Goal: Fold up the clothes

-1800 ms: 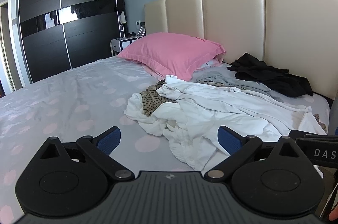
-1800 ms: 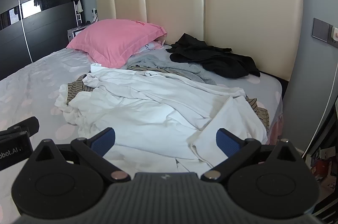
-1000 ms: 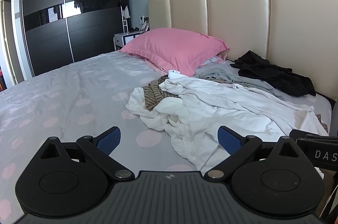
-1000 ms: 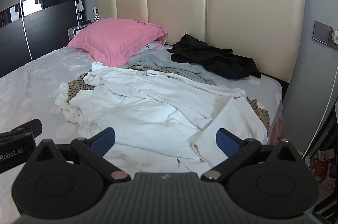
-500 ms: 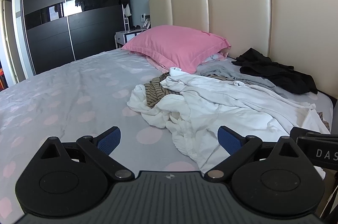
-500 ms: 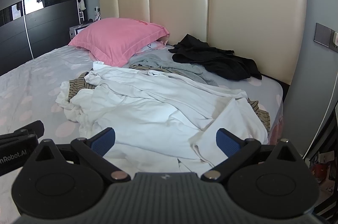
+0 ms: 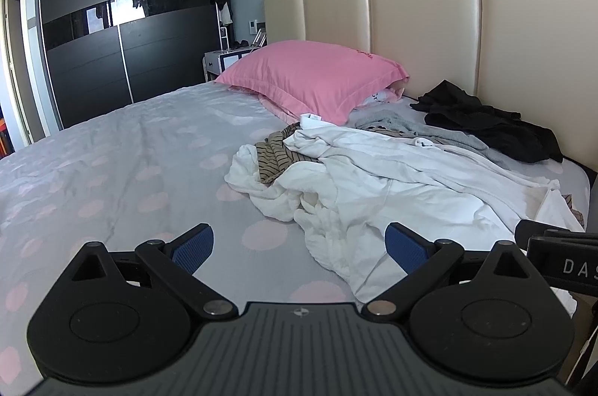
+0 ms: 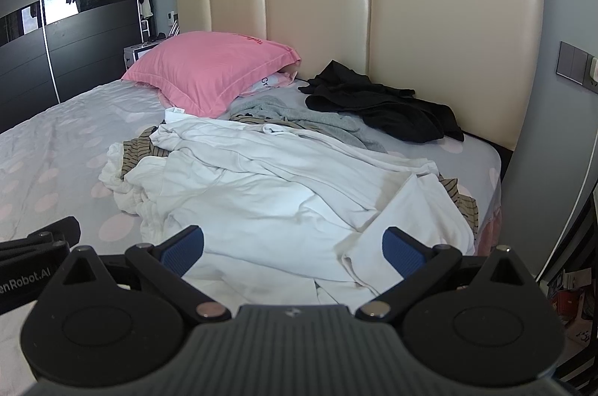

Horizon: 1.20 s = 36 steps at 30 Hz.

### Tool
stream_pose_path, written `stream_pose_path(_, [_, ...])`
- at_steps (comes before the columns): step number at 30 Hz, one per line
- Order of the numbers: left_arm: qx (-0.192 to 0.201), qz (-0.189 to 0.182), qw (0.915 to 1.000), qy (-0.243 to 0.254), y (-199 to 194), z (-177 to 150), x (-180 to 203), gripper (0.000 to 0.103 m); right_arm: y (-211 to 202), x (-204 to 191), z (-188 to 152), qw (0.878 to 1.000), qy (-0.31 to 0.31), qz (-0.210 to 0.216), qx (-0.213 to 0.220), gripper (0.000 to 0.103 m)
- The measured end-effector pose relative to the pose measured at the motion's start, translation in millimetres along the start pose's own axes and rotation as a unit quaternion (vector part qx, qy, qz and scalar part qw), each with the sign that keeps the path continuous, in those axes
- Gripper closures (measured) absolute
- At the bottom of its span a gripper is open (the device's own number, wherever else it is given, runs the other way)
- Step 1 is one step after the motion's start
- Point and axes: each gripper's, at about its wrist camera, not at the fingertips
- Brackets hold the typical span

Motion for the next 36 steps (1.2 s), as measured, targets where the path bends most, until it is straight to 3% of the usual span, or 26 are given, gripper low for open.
stream_pose_path(28, [-0.021,-0.004,0.9998,-0.001,7.9,-4.2,-0.8,0.003,3.7,-2.9,0.1,1.000,-0.010,-0.004,0.000,0.001])
stream_pose_path(33, [-0.022,-0.009,0.9997,-0.007,14.8,-2.8,-3.2,0.003,2.8,-6.4,-0.1,0.999,-0.020,-0.037,0.018,0.001])
stream_pose_path(36, [-0.019,-0.011,0.9997,-0.007,21.1,0.1,-5.7,0.003,7.6,-2.8,2.4,1.000,-0.014,-0.014,0.017,0.001])
Point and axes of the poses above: each gripper's, at about its wrist camera, not at the fingertips, and y roughly the way its jaws point, x to its right, z to its top, and after that the axes turned 11 degrees about -z, right-handed
